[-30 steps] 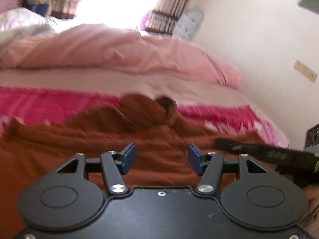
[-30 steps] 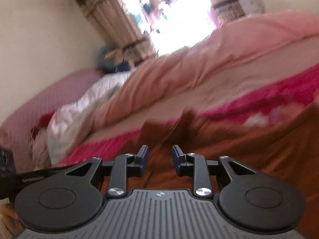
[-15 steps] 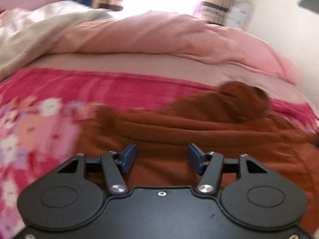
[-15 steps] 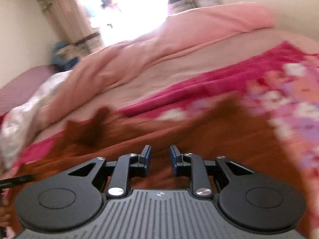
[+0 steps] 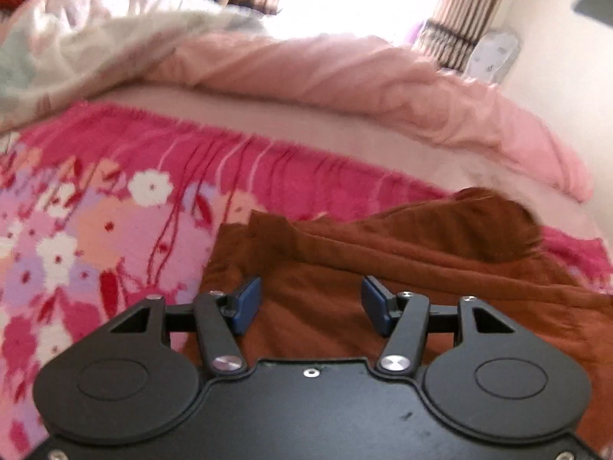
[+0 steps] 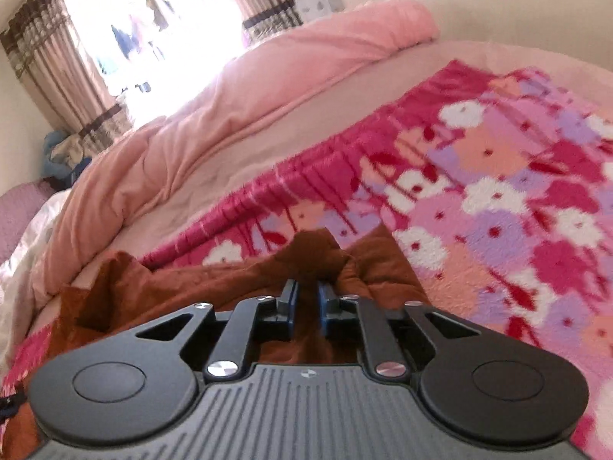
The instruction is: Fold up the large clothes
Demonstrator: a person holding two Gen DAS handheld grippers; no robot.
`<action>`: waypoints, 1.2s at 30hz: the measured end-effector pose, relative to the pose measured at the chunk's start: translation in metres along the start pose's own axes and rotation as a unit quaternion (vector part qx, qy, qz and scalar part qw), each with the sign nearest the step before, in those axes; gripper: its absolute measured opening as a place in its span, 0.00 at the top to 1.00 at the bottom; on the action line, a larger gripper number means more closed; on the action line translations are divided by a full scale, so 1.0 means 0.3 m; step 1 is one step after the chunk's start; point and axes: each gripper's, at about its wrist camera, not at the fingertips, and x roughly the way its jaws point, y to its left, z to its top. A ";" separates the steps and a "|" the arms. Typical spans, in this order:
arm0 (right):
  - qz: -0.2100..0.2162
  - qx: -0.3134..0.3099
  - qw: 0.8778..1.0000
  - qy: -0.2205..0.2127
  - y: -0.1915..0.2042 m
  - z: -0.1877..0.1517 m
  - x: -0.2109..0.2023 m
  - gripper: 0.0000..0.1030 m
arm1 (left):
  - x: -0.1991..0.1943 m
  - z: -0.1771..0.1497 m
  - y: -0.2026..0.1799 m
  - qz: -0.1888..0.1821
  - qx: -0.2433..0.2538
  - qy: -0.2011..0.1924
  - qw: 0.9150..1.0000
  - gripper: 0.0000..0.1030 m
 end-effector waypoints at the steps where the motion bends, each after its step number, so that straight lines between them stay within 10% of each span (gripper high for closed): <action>1: 0.007 -0.010 1.000 -0.010 0.022 -0.004 -0.039 0.76 | -0.037 -0.015 -0.028 -0.008 0.012 -0.007 1.000 0.43; 14: 0.177 -0.144 0.973 0.029 0.382 -0.396 -0.235 0.79 | -0.192 -0.357 -0.340 -0.078 0.092 -0.007 0.993 0.42; 27: 0.031 -0.081 0.996 -0.018 -0.017 -0.264 -0.282 0.81 | -0.242 -0.316 -0.031 -0.002 0.035 -0.016 0.999 0.42; 30: 0.020 -0.066 0.997 -0.017 -0.085 -0.268 -0.248 0.98 | -0.190 -0.336 -0.032 0.008 0.041 -0.018 0.999 0.42; 36: 0.025 -0.039 0.999 -0.021 -0.119 -0.279 -0.237 1.00 | -0.208 -0.306 -0.037 0.010 0.022 -0.020 1.000 0.42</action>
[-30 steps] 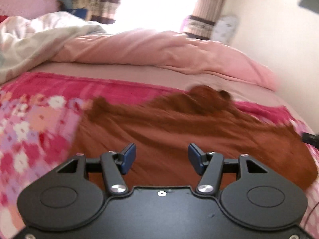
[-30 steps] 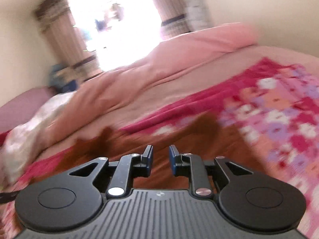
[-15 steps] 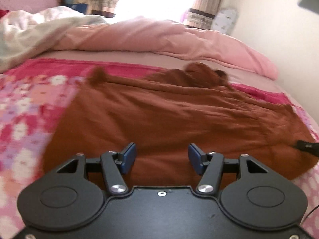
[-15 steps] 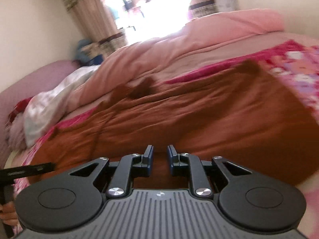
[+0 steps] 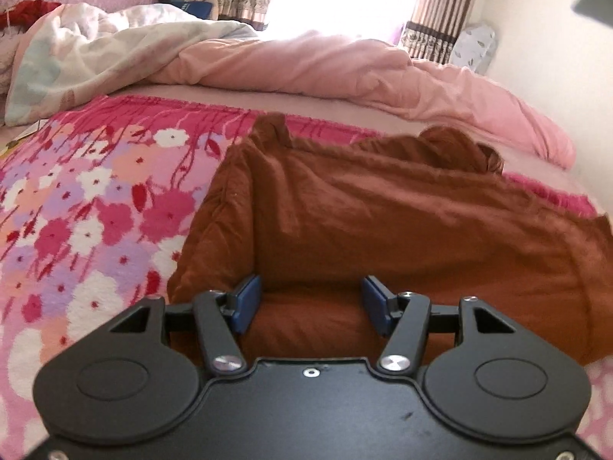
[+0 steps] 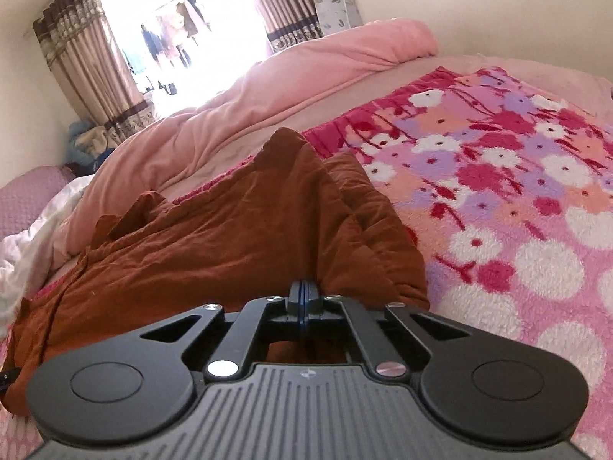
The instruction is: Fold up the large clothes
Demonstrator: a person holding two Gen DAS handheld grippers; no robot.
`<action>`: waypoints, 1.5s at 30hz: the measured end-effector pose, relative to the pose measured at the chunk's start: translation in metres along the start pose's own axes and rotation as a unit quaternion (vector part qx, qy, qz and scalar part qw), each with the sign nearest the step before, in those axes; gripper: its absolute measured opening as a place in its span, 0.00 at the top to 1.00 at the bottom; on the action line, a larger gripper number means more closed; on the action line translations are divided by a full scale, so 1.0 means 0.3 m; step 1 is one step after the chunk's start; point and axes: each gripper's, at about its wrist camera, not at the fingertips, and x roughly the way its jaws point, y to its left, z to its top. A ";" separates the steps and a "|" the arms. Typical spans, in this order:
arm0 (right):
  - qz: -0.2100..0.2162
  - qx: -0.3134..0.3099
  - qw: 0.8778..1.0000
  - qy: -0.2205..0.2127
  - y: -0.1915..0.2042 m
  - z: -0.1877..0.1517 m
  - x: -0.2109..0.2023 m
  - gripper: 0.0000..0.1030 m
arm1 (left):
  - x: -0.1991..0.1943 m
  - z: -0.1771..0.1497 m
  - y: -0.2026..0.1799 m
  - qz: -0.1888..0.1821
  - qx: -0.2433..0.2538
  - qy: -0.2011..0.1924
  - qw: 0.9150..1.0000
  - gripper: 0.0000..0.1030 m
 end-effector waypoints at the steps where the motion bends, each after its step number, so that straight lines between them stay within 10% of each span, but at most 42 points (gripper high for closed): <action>1: 0.002 0.001 1.000 0.000 0.008 0.012 -0.013 0.95 | -0.024 0.012 0.007 -0.003 -0.004 -0.008 1.000 0.42; 4: -0.006 -0.004 0.999 -0.035 0.025 0.027 -0.090 0.82 | -0.080 0.024 0.030 0.016 0.004 -0.035 0.999 0.42; 14: -0.032 -0.003 0.999 -0.024 -0.044 -0.015 -0.039 0.96 | 0.015 -0.020 0.043 0.025 0.011 -0.005 1.000 0.42; 28: -0.052 -0.066 0.996 -0.039 0.097 0.138 0.033 0.83 | 0.114 0.213 -0.027 0.029 0.055 -0.011 0.998 0.42; 35: -0.070 -0.055 0.996 -0.008 0.062 0.140 0.163 0.85 | 0.266 0.177 0.063 0.007 0.002 0.040 0.999 0.42; 45: -0.062 -0.050 0.997 0.001 0.036 0.123 0.169 0.88 | 0.198 0.179 0.081 -0.001 -0.023 0.011 1.000 0.42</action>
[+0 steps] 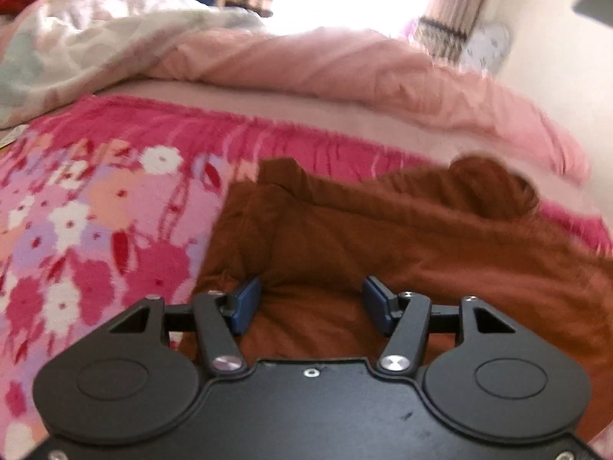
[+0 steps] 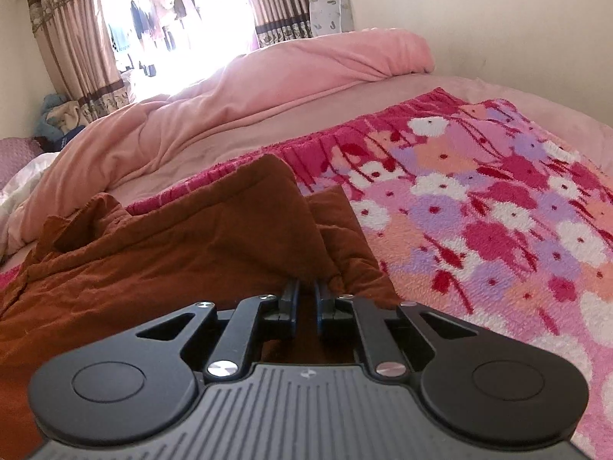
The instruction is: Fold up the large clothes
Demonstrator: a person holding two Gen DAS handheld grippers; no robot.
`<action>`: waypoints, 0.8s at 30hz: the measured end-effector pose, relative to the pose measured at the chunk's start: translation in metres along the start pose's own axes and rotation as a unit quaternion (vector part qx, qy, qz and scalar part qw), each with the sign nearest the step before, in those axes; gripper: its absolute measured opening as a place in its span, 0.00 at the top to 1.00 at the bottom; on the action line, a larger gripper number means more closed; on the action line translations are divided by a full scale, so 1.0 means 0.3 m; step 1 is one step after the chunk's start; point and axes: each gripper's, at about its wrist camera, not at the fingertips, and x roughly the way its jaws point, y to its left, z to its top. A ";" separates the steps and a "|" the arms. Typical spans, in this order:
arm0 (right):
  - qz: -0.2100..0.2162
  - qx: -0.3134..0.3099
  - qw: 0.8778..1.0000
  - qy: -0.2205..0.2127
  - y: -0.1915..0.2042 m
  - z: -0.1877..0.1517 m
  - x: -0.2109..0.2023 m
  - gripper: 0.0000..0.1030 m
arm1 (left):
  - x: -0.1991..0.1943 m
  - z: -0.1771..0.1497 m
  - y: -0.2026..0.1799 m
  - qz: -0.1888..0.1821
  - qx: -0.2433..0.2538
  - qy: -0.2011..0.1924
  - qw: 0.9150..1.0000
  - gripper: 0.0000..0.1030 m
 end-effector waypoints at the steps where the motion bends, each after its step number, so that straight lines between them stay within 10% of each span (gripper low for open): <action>1: 0.001 0.002 1.000 -0.002 0.001 0.003 -0.016 0.85 | -0.036 -0.004 0.001 -0.008 -0.006 -0.010 1.000 0.42; 8: 0.036 -0.040 0.997 -0.058 0.143 -0.033 -0.244 0.77 | -0.277 -0.163 -0.056 0.022 0.012 -0.038 0.999 0.42; 17: 0.165 -0.095 0.981 -0.036 0.523 -0.184 -0.333 0.59 | -0.355 -0.347 0.046 -0.001 -0.151 -0.040 0.988 0.38; 24: 0.132 -0.108 0.985 -0.017 0.693 -0.272 -0.253 0.59 | -0.295 -0.361 0.098 -0.035 -0.228 -0.030 0.973 0.37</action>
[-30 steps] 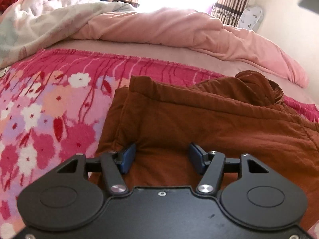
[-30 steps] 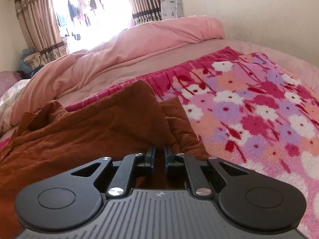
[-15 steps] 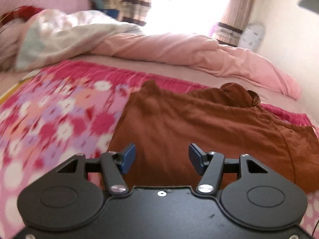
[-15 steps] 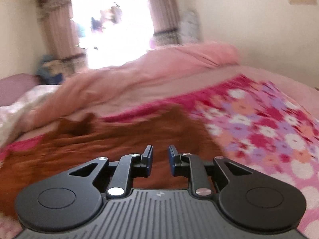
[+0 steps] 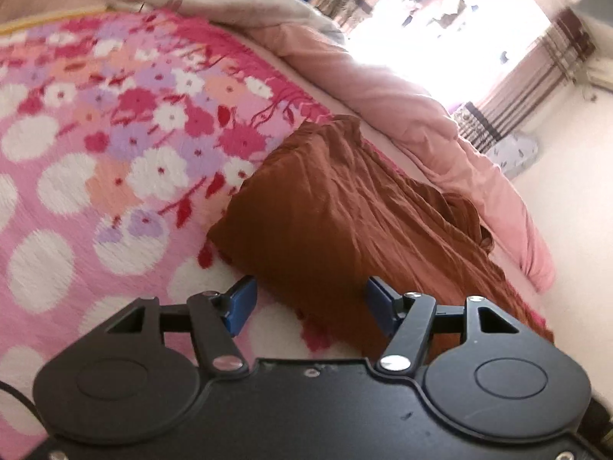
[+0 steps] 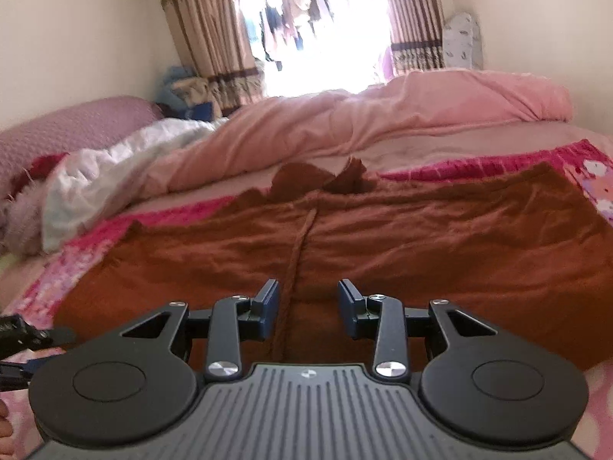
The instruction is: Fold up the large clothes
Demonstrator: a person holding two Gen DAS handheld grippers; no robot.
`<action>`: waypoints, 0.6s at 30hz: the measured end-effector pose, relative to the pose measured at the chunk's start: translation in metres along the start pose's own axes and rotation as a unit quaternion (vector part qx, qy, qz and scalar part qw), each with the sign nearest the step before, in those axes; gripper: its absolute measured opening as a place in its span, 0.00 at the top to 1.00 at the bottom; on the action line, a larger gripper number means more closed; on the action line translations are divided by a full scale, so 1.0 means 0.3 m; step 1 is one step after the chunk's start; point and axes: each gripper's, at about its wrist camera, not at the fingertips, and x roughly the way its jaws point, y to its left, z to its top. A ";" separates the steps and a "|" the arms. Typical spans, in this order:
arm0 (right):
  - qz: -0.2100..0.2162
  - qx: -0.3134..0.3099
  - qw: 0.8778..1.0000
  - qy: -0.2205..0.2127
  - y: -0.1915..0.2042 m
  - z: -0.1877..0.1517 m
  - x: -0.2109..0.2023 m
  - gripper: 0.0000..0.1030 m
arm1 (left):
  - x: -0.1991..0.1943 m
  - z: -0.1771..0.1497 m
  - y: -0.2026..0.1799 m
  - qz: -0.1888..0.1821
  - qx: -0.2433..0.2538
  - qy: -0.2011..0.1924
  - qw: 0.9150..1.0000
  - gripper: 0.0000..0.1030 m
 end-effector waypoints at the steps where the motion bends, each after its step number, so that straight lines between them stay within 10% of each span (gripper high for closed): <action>1: -0.008 0.001 1.000 0.005 0.007 -0.014 0.006 0.59 | 0.015 0.004 0.009 -0.004 -0.010 0.004 1.000 0.37; 18: -0.017 0.000 1.000 0.014 -0.003 -0.087 0.051 0.59 | 0.104 0.036 0.064 -0.042 -0.119 -0.023 0.992 0.32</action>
